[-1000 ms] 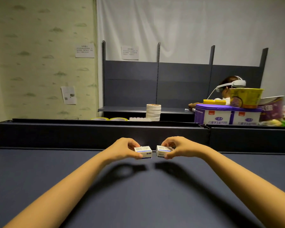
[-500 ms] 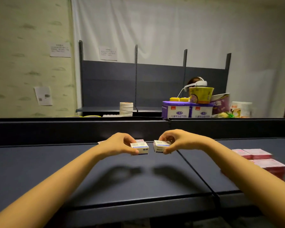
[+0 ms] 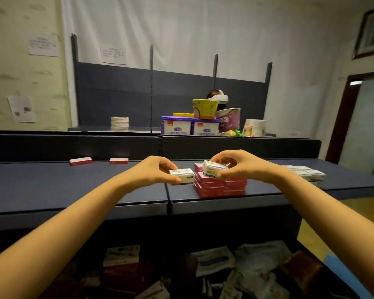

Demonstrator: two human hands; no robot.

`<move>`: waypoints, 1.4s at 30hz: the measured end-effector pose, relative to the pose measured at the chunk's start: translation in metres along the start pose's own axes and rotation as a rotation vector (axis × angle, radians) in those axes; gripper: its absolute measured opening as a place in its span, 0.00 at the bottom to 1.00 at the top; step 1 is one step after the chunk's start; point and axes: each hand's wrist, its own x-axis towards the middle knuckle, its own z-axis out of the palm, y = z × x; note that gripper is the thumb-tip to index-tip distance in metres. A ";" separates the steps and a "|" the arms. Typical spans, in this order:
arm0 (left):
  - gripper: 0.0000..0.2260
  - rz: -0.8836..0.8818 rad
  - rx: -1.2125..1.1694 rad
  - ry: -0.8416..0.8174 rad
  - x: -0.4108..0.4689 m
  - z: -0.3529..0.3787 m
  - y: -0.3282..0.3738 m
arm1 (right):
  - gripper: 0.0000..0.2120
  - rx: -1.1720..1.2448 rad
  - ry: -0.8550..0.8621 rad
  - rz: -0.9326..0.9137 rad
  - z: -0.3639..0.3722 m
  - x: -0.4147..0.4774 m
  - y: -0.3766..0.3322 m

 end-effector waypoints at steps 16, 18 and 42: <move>0.13 0.232 0.049 -0.156 0.137 0.188 0.147 | 0.15 -0.023 0.226 0.108 -0.143 -0.130 0.166; 0.12 0.230 0.044 -0.153 0.161 0.200 0.159 | 0.15 -0.018 0.231 0.104 -0.162 -0.127 0.184; 0.14 -0.102 0.138 -0.027 0.282 0.265 0.168 | 0.15 0.005 -0.035 0.030 -0.237 -0.028 0.319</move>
